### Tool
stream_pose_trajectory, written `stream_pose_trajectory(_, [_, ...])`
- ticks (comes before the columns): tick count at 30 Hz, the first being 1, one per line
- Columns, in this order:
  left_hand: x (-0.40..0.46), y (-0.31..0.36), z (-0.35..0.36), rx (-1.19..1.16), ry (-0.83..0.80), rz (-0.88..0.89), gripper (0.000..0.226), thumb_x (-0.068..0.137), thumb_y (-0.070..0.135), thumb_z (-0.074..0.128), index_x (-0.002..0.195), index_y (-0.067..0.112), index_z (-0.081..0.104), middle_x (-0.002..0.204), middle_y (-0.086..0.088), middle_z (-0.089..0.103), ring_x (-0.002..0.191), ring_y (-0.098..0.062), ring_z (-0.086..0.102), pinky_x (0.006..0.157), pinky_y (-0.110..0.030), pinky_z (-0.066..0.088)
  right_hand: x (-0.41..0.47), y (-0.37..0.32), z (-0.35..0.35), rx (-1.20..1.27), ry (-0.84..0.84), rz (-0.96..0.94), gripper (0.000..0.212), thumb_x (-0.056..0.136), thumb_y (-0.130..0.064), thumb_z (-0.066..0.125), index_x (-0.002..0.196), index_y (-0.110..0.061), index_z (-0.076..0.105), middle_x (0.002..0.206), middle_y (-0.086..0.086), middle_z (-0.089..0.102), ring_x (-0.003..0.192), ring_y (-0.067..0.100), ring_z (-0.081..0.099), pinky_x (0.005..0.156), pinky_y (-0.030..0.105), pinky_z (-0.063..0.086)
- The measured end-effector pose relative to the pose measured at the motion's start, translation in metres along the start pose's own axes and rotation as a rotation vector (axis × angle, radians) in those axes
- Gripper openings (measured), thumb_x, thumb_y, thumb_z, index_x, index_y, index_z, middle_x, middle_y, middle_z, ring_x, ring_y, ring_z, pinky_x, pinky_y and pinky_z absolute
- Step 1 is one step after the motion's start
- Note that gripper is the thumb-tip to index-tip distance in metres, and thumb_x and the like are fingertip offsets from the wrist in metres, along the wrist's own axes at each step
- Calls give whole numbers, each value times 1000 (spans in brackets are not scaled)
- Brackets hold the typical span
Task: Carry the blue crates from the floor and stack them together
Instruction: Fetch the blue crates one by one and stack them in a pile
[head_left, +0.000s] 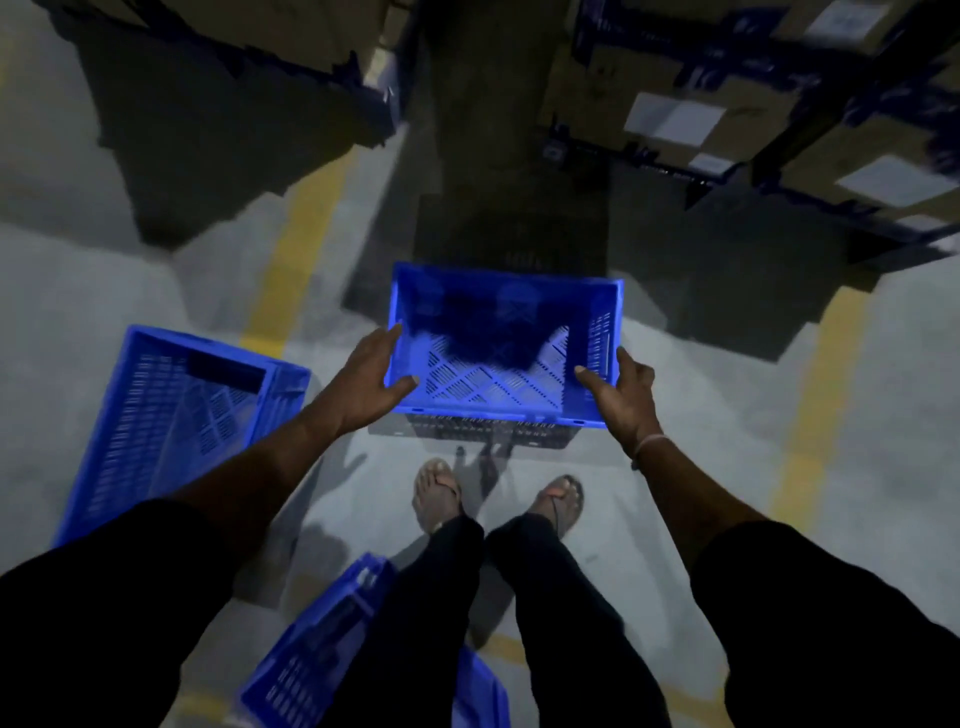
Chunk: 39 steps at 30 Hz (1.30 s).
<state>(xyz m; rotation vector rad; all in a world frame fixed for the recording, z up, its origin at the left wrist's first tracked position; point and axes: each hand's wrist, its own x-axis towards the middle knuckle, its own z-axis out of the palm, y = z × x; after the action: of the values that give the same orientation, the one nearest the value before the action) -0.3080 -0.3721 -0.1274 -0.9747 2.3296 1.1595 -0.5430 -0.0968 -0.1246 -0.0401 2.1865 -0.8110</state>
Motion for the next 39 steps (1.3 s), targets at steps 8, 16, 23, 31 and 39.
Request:
stream_pose_trajectory(8, [148,-96,79,60,48,-140,95,79,51,51,161,13,22,159,-30,26,151,-40,20,123,-45,23,155,82,57,-186,107,18,82,86,-54,66,152,-22,31,157,9,16,143,35,18,117,41,21])
stream_pose_trajectory(16, [227,-141,128,-23,118,-320,79,95,27,62,162,25,19,156,-29,21,136,-51,40,116,-45,35,254,120,81,-272,164,56,86,80,-58,69,150,-27,31,146,6,22,128,42,40,109,54,37])
stream_pose_trajectory(23, [236,-134,132,18,184,-418,70,96,24,58,158,24,26,145,-26,29,127,-54,41,109,-53,39,260,127,74,-327,165,47,79,80,-33,74,148,-25,34,138,12,31,120,43,45,103,52,43])
stream_pose_trajectory(31, [184,-91,73,100,172,-324,72,90,17,59,157,22,31,140,-31,36,118,-58,49,107,-53,43,194,98,30,-337,162,34,80,75,-26,71,147,-26,36,136,14,34,109,47,52,95,53,48])
stream_pose_trajectory(39, [90,-2,-24,178,133,-231,76,86,6,59,157,19,32,133,-31,37,105,-58,54,99,-55,47,67,38,-50,-299,203,53,79,73,-18,69,146,-25,40,138,15,34,103,47,55,95,51,48])
